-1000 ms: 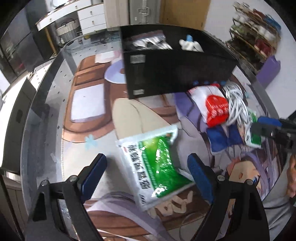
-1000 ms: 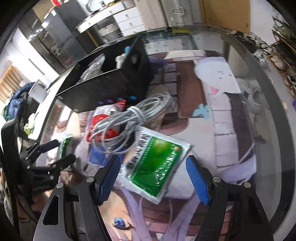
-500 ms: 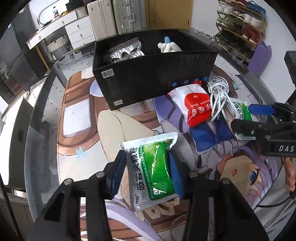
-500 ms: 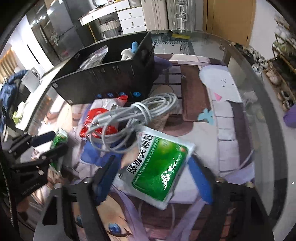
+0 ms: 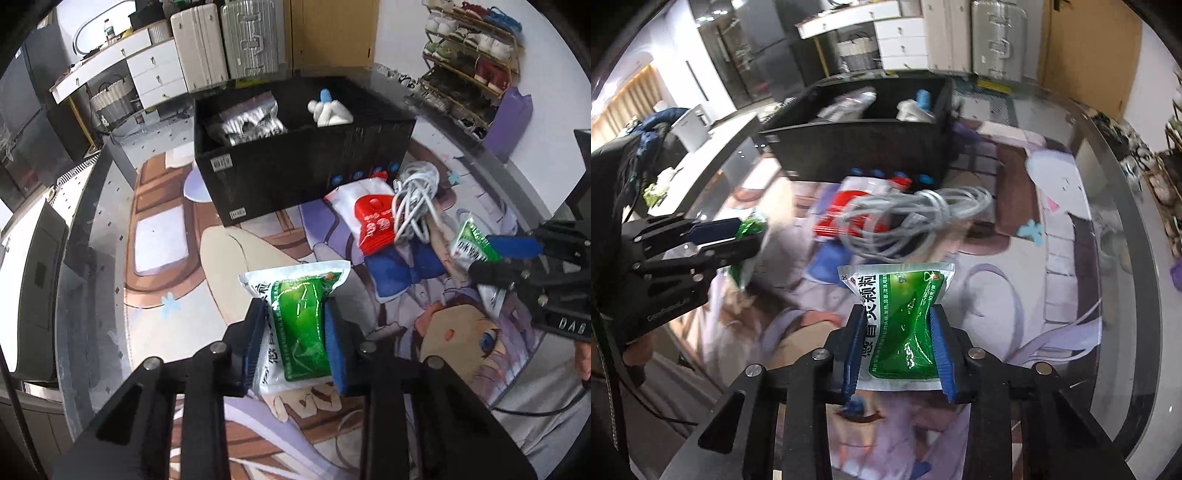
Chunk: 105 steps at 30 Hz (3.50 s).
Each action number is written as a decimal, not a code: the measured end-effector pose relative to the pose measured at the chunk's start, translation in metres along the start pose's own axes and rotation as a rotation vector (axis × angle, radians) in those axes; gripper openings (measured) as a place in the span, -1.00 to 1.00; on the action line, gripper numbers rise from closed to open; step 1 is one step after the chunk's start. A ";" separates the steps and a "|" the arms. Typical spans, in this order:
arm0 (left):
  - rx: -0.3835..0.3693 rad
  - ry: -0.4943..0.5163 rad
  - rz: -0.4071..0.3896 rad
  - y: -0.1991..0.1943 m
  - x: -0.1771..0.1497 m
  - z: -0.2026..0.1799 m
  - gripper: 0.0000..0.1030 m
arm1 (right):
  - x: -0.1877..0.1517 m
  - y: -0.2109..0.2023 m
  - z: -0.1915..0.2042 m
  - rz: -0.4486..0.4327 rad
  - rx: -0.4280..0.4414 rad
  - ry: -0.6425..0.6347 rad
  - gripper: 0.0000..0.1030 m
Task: Organize soft objects
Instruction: 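Grasp the green medicine packet with the right tool, then lower both held green medicine packets into the black box and open both tools, then grasp the red balloon glue packet with the left tool while the right tool grasps the white cable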
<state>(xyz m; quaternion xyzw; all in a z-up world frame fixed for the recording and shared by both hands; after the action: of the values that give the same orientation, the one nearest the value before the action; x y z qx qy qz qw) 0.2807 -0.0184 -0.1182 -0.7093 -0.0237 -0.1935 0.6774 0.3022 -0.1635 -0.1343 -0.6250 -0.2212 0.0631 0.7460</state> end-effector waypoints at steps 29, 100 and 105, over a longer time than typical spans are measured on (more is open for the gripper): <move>0.003 0.046 -0.237 -0.074 0.013 -0.017 -0.50 | 0.029 -0.083 0.032 -0.256 0.032 -0.081 -0.34; 0.041 -0.153 -0.286 -0.009 0.124 0.041 0.22 | 0.176 -0.022 -0.017 -0.281 0.061 0.100 0.22; 0.063 -0.170 -0.300 -0.028 0.114 0.039 0.63 | 0.151 -0.038 -0.028 -0.255 0.064 0.130 0.22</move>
<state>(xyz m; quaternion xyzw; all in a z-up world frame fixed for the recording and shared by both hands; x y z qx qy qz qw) 0.3872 -0.0038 -0.0570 -0.6901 -0.1923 -0.2310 0.6583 0.4419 -0.1411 -0.0630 -0.5704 -0.2477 -0.0659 0.7803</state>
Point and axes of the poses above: each gripper's, at about its wrist camera, not at the fingertips, and y roughly the way its jaws point, z to its left, x to its top, the point moved 4 cm from there along y, roughly the way its jaws point, and after that the axes turned 13 degrees about z, right-handed, at the moved point
